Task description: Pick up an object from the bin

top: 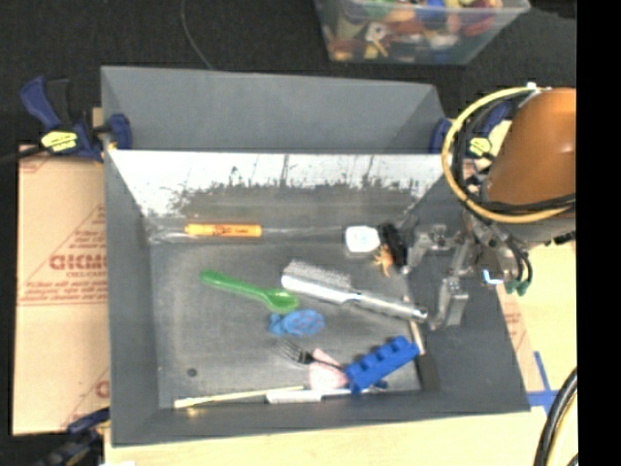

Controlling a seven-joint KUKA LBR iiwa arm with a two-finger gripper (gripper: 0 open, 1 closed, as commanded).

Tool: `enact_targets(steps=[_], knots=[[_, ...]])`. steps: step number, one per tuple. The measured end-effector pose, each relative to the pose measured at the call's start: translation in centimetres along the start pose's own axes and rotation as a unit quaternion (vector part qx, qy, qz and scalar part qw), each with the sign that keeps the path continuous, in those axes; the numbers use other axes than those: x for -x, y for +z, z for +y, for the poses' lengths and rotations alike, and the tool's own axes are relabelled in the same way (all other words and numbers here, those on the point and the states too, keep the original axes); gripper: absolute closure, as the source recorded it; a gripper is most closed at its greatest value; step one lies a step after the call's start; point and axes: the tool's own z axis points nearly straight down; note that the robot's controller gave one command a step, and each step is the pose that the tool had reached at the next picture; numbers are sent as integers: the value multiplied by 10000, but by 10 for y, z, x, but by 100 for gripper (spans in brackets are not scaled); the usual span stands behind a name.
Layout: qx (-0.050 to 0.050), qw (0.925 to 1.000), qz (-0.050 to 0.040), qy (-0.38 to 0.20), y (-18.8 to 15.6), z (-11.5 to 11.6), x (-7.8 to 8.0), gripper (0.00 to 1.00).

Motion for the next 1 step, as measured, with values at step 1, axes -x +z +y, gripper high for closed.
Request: enact_targets(steps=[1], knots=[[-8,10000,-40,-27,-4,1,2,0]])
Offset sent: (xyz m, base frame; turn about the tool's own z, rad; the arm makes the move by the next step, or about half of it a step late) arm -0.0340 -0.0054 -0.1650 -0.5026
